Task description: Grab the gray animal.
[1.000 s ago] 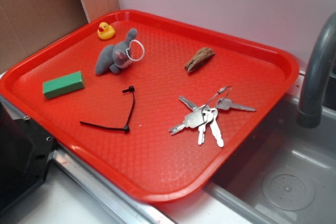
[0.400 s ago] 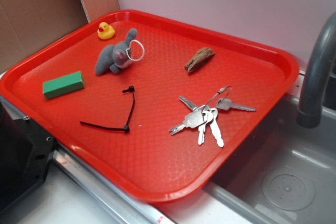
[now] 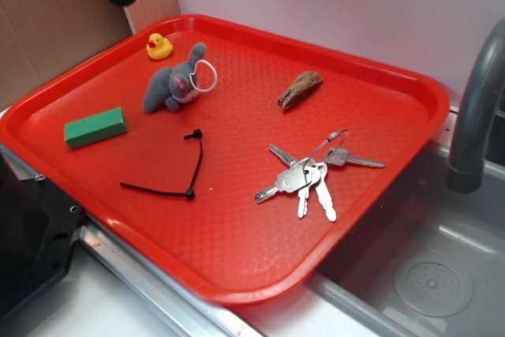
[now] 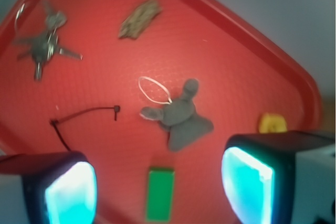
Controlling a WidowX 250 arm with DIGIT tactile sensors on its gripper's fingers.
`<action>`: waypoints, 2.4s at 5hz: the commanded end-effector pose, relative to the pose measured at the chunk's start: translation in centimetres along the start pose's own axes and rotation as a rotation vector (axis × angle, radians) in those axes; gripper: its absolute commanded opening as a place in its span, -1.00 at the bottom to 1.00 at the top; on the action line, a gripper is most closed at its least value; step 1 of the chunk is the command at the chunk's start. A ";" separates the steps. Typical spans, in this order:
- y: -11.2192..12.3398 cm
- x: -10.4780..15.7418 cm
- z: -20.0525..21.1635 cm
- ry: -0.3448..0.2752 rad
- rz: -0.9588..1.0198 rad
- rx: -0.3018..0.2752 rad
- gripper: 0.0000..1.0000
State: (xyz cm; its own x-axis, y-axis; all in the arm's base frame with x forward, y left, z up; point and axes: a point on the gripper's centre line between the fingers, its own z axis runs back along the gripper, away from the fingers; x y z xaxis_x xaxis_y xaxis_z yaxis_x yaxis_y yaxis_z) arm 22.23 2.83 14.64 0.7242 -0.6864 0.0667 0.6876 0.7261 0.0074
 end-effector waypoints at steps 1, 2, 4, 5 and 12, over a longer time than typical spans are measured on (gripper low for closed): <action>0.5 1.0 -4.8 0.069 -0.216 0.012 1.00; 1.2 2.0 -6.5 0.040 -0.183 0.018 1.00; 2.0 1.0 -11.8 0.054 -0.054 -0.001 1.00; 2.3 0.4 -12.6 0.067 -0.029 -0.016 1.00; -4.8 -3.2 13.8 -0.138 0.918 0.008 -1.00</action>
State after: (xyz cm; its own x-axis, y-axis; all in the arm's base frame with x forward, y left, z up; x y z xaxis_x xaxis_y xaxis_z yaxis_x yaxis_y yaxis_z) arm 15.19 2.92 27.18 0.9767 0.1631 0.1394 -0.1495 0.9834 -0.1032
